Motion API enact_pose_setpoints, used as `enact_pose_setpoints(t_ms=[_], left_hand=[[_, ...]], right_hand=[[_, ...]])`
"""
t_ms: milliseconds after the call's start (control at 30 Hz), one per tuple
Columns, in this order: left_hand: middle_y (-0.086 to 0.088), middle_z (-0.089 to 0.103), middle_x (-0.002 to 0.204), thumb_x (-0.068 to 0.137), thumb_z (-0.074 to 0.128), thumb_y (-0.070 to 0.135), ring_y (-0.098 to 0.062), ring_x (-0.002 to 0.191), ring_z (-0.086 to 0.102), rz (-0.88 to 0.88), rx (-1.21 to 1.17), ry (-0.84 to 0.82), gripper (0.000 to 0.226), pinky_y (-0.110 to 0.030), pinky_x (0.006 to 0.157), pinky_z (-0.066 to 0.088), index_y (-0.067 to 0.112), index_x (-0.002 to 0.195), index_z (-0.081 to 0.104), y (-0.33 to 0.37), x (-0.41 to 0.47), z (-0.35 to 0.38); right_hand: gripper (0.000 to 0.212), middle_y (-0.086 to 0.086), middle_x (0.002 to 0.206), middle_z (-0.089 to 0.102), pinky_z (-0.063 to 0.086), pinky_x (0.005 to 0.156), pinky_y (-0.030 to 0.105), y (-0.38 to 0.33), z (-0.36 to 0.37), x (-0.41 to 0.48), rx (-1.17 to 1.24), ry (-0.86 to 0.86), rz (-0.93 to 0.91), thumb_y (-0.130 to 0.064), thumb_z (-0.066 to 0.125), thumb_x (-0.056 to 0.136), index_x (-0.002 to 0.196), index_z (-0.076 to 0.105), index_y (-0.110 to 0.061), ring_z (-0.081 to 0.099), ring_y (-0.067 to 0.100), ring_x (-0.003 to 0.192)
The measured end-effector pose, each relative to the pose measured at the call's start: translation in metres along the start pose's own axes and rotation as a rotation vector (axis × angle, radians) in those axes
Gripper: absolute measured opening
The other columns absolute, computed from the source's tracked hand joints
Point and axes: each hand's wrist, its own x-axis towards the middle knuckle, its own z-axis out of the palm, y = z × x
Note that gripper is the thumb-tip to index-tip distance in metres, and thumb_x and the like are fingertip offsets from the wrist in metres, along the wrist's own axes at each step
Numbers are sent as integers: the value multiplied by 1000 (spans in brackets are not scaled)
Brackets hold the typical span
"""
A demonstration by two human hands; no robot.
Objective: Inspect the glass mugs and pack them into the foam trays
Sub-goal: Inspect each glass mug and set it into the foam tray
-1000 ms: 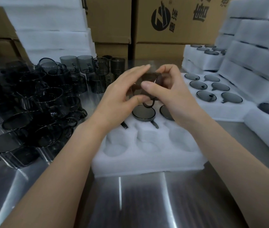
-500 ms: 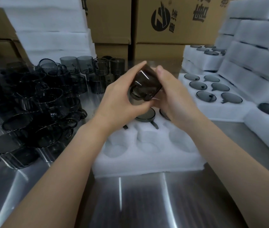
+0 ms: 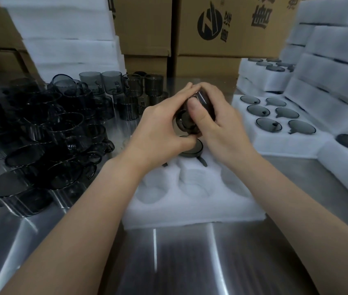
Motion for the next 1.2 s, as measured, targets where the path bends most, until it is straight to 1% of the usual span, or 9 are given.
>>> enact_pose_setpoints(t_ms=[133, 233, 400, 567, 633, 767, 900, 1000, 1200], left_hand=[[-3, 44, 151, 73, 76, 4, -2, 132, 44, 8, 2, 0, 82, -13, 107, 36, 21, 145, 42, -1, 0, 0], [-5, 39, 153, 72, 75, 0, 1, 134, 37, 28, 1, -10, 82, -18, 111, 34, 17, 145, 42, -1, 0, 0], [-8, 35, 155, 72, 73, -5, -11, 142, 33, 60, -3, -28, 80, -31, 114, 35, 12, 144, 43, -1, -1, 2], [-8, 37, 153, 77, 77, 1, -16, 146, 26, 110, 0, -2, 76, -29, 120, 24, 10, 144, 41, -2, -1, 3], [-1, 39, 154, 78, 79, 8, -13, 147, 22, 63, -7, 2, 78, -36, 121, 23, 18, 145, 40, -1, 0, 2], [10, 33, 157, 73, 83, 21, -10, 149, 13, 3, 0, -74, 93, -48, 121, 20, 31, 148, 31, 1, 0, -1], [6, 31, 158, 67, 85, 32, -4, 144, 28, -32, 2, -108, 107, -20, 117, 25, 26, 154, 22, 0, 2, 2], [4, 34, 157, 69, 80, 23, -3, 137, 36, -63, 35, -55, 103, -6, 106, 29, 25, 154, 22, -3, 2, 3], [3, 52, 143, 68, 79, 7, 2, 126, 45, 9, 19, -11, 86, -4, 100, 33, 13, 146, 42, 1, -1, 2]], right_hand=[[34, -14, 102, 65, 46, 89, 25, -1, -1, 2, 83, 29, -15, -40, 40, 100, 112, 65, -20, 61, 5, 100], [33, 0, 107, 71, 54, 90, 40, -6, -4, 3, 277, 38, 126, -32, 39, 105, 112, 69, -21, 66, 16, 105], [39, 14, 109, 73, 58, 71, 32, -11, -9, 6, 536, 41, 385, -33, 39, 106, 121, 68, -13, 71, 23, 99], [56, 11, 131, 64, 47, 105, 45, -3, -11, 11, 821, -178, 457, -50, 35, 102, 138, 52, -11, 61, 23, 121], [63, 11, 136, 60, 43, 108, 45, -1, -10, 12, 888, -272, 461, -55, 35, 99, 142, 48, -12, 57, 24, 126], [48, 16, 118, 69, 55, 85, 45, 2, -8, 8, 793, -196, 407, -46, 56, 91, 122, 63, -10, 67, 28, 107], [50, 3, 108, 73, 54, 82, 32, 2, -6, 4, 596, -100, 276, -24, 81, 74, 120, 64, -15, 69, 19, 102], [53, -12, 98, 72, 51, 83, 24, 1, -3, 3, 323, -100, 145, -39, 86, 59, 106, 63, -31, 68, 8, 98], [36, -21, 91, 69, 51, 77, 21, 2, -1, 2, 233, -108, 152, -60, 68, 72, 99, 60, -38, 67, 1, 92]])
